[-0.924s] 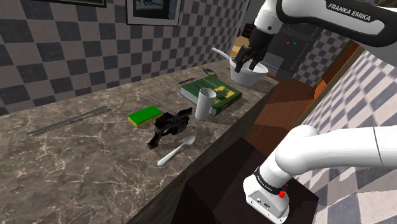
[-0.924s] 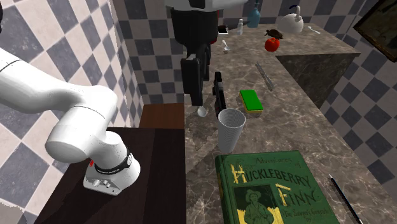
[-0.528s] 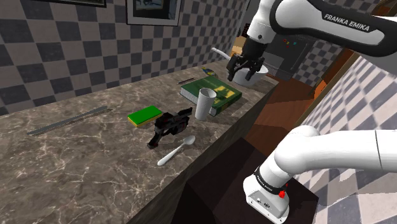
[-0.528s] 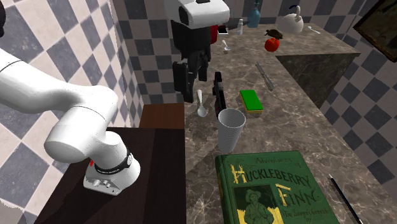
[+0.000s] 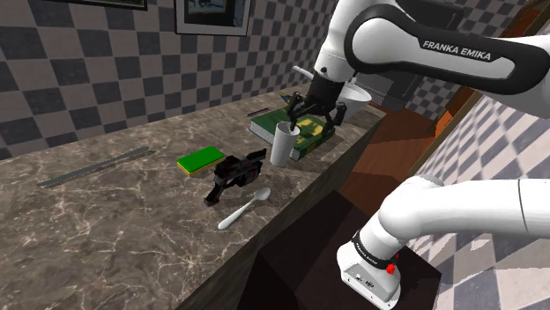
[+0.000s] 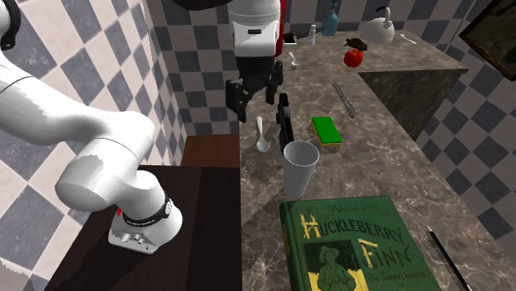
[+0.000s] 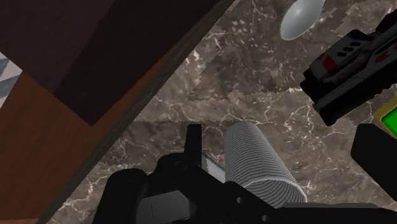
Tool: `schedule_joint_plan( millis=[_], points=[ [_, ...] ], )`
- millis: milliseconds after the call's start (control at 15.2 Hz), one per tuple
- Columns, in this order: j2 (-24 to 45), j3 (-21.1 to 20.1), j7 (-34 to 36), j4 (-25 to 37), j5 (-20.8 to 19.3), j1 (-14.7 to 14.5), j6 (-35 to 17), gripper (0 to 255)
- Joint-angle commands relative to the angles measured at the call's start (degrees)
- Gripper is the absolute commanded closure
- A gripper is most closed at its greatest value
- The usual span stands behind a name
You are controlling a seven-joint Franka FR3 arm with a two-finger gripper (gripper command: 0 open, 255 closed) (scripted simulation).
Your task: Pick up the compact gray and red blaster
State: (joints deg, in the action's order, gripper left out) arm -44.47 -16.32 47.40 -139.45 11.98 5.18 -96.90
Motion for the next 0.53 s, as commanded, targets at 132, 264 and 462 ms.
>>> schedule_joint_plan(
  millis=[132,264,462],
  points=[
    [4.1,-6.5,14.0,0.0,5.5,1.8,-4.5,0],
    [6.7,-9.7,20.7,0.6,7.8,2.9,-6.9,0],
    [11.4,-14.6,30.6,2.2,10.5,5.0,-10.9,0]
  ],
)
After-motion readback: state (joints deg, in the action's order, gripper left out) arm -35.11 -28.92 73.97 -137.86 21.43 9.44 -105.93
